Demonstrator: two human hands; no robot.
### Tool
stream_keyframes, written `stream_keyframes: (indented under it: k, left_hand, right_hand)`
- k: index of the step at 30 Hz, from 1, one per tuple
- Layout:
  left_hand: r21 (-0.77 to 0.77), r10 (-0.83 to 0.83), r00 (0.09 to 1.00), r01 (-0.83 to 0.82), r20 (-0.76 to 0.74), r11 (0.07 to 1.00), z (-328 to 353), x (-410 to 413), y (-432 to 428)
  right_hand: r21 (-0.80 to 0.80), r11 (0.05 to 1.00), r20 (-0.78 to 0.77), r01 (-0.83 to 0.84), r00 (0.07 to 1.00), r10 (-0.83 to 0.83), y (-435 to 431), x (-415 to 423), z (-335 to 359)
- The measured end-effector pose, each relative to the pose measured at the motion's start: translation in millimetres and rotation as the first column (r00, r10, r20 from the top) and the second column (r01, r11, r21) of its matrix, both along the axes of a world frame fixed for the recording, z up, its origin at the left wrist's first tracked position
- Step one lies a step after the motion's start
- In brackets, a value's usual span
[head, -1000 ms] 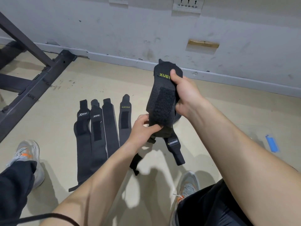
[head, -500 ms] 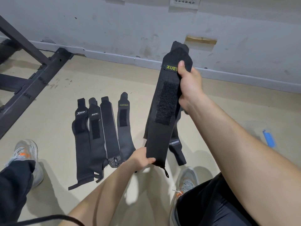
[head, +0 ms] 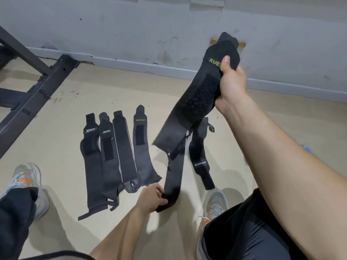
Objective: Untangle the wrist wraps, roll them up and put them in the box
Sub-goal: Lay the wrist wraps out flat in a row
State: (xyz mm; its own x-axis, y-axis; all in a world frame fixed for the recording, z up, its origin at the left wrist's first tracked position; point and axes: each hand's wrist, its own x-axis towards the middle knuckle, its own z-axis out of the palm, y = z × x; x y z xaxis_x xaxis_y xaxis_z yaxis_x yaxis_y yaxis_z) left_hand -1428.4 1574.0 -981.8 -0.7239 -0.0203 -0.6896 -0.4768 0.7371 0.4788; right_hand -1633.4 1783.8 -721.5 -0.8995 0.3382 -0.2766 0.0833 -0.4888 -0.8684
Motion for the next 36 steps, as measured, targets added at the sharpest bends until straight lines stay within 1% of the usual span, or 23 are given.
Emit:
stream_keyframes:
  k: [1, 2, 3, 4, 5, 6, 7, 9, 11, 12, 15, 17, 18, 19, 22, 25, 28, 32, 36]
  left_hand:
    - [0.028, -0.033, 0.999, 0.033, 0.008, 0.999, 1, 4, 3]
    - [0.06, -0.027, 0.999, 0.028, -0.018, 0.998, 4, 3, 8]
    - [0.053, 0.013, 0.997, -0.009, -0.079, 0.999, 9, -3, 16]
    - [0.066, 0.098, 0.986, -0.089, -0.136, 0.994, 16, -14, 22]
    - [0.095, 0.216, 0.961, -0.202, -0.17, 0.975, 25, -28, 28]
    - [0.133, 0.328, 0.925, -0.307, -0.193, 0.943, 33, -43, 29]
    - [0.171, 0.404, 0.887, -0.372, -0.224, 0.912, 47, -57, 29]
    - [0.294, 0.494, 0.817, -0.414, -0.298, 0.862, 74, -82, 26]
    - [0.435, 0.558, 0.757, -0.399, -0.341, 0.807, 103, -103, 28]
    - [0.509, 0.577, 0.738, -0.367, -0.35, 0.779, 119, -111, 31]
    - [0.657, 0.545, 0.743, -0.191, -0.389, 0.729, 158, -128, 41]
    - [0.724, 0.492, 0.795, -0.099, -0.355, 0.683, 175, -133, 50]
    - [0.749, 0.469, 0.822, -0.081, -0.323, 0.658, 179, -133, 54]
    - [0.75, 0.447, 0.839, -0.074, -0.309, 0.657, 180, -133, 59]
    - [0.669, 0.388, 0.866, -0.087, -0.315, 0.738, 169, -125, 63]
    - [0.67, 0.281, 0.931, -0.056, -0.233, 0.74, 148, -111, 58]
    - [0.634, 0.152, 0.974, -0.013, -0.165, 0.773, 127, -90, 53]
    - [0.647, 0.119, 0.992, -0.067, -0.037, 0.76, 103, -64, 48]
    - [0.632, 0.074, 0.994, -0.108, 0.08, 0.767, 82, -43, 47]
  right_hand:
    - [0.006, 1.0, 0.014, -0.013, 1.0, 0.013, -1, 0, -1]
    - [0.009, 0.999, 0.03, -0.034, 0.999, 0.033, -4, 1, -3]
    - [0.006, 0.998, 0.046, -0.062, 0.997, 0.062, -6, 3, -5]
    - [0.002, 0.996, 0.06, -0.093, 0.994, 0.092, -9, 6, -7]
    - [0.001, 0.993, 0.069, -0.121, 0.99, 0.12, -11, 8, -9]
    - [0.006, 0.989, 0.073, -0.146, 0.987, 0.145, -12, 9, -10]
    - [0.017, 0.985, 0.073, -0.169, 0.983, 0.167, -12, 9, -10]
    - [0.046, 0.977, 0.076, -0.208, 0.976, 0.205, -12, 9, -9]
    - [0.076, 0.966, 0.09, -0.248, 0.966, 0.241, -10, 9, -9]
    - [0.091, 0.96, 0.098, -0.267, 0.961, 0.258, -10, 9, -8]
    - [0.12, 0.937, 0.12, -0.329, 0.941, 0.315, -13, 12, -8]
    - [0.116, 0.929, 0.122, -0.353, 0.933, 0.339, -17, 13, -7]
    - [0.109, 0.928, 0.116, -0.356, 0.932, 0.343, -18, 14, -6]
    - [0.102, 0.93, 0.106, -0.354, 0.933, 0.343, -19, 14, -6]
    - [0.091, 0.942, 0.07, -0.322, 0.946, 0.317, -17, 13, -7]
    - [0.077, 0.959, 0.036, -0.274, 0.962, 0.272, -13, 12, -7]
    - [0.079, 0.972, 0.002, -0.221, 0.975, 0.221, -8, 8, -4]
    - [0.081, 0.986, -0.038, -0.146, 0.988, 0.149, -4, 2, -4]
    - [0.11, 0.987, -0.042, -0.121, 0.991, 0.126, -2, -2, -7]
